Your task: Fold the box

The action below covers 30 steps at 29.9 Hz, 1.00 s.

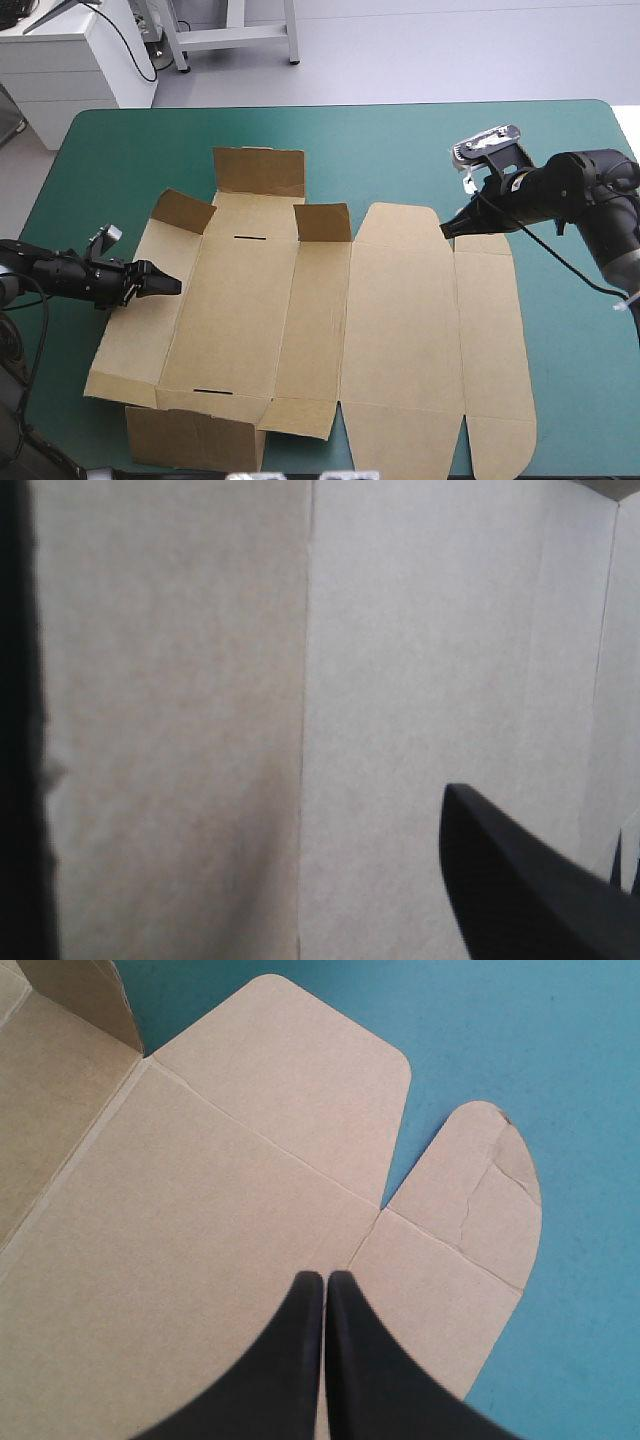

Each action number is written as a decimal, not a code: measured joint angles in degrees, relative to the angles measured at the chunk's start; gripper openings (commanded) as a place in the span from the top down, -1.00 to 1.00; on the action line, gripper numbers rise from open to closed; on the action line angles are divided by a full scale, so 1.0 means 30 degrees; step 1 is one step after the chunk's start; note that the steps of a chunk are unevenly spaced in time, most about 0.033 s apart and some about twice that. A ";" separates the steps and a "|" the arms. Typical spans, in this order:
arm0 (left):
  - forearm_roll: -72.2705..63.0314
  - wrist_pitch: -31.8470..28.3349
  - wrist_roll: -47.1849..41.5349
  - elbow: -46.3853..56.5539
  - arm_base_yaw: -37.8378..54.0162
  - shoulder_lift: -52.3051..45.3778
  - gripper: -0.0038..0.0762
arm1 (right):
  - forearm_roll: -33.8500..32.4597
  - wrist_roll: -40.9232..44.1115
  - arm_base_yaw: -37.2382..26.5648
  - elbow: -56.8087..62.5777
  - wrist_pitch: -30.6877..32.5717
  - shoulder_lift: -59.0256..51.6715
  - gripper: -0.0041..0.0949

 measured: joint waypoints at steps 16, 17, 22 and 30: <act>0.1757 -0.0350 -0.1052 -0.0834 -0.0155 0.0451 0.63 | -0.0364 0.0000 0.0000 0.0000 0.0114 0.0000 0.93; 0.1835 -0.0280 -0.1097 -0.0862 -0.0155 0.0474 0.72 | -0.0379 0.0000 0.0000 0.0000 0.0128 0.0000 0.93; 0.1812 0.0025 -0.1168 -0.1049 -0.0175 0.0541 0.92 | -0.0379 0.0000 0.0000 0.0000 0.0151 0.0000 0.93; 0.2424 0.0113 -0.1168 -0.1970 -0.0698 0.0523 0.92 | -0.0379 0.0000 0.0000 0.0000 0.0190 0.0000 0.93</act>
